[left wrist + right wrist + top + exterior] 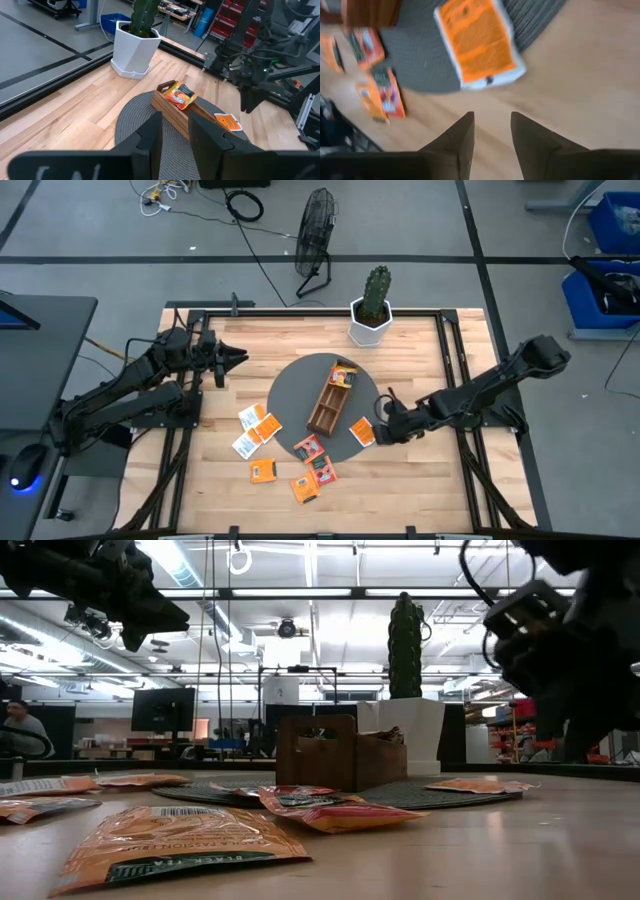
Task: Pick & Place Tea
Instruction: Put the white tea bag into the middle section of the wooden organizer
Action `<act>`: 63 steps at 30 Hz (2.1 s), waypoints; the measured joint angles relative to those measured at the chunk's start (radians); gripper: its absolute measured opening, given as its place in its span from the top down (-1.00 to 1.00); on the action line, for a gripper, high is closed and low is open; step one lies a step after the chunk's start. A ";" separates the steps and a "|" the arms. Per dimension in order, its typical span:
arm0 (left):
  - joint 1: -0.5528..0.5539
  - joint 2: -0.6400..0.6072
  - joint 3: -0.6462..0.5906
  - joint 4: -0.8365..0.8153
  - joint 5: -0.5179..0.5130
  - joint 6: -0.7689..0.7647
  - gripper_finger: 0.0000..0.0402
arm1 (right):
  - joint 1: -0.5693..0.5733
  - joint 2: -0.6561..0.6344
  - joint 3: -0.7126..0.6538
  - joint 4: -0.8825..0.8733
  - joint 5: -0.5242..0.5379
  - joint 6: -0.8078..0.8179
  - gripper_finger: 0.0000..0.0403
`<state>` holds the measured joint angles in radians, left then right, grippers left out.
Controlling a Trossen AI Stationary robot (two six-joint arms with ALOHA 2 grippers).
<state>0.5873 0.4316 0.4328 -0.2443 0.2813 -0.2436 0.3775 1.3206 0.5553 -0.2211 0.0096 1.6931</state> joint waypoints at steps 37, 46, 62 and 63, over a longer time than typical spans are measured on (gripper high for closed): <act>0.000 0.000 0.000 0.000 0.000 -0.008 0.52 | -0.042 0.089 -0.119 0.238 0.104 0.053 0.53; 0.000 0.000 0.000 0.000 0.000 -0.007 0.52 | -0.050 0.090 -0.117 0.220 0.109 0.052 0.96; 0.000 0.000 0.000 0.126 -0.001 0.179 0.52 | -0.050 -0.100 0.060 -0.059 0.118 -0.044 1.00; 0.000 0.000 0.000 0.126 -0.002 0.210 0.52 | -0.050 -0.115 0.070 -0.071 0.134 -0.044 1.00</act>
<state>0.5870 0.4316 0.4328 -0.1182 0.2798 -0.0337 0.3275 1.2053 0.6256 -0.2919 0.1436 1.6495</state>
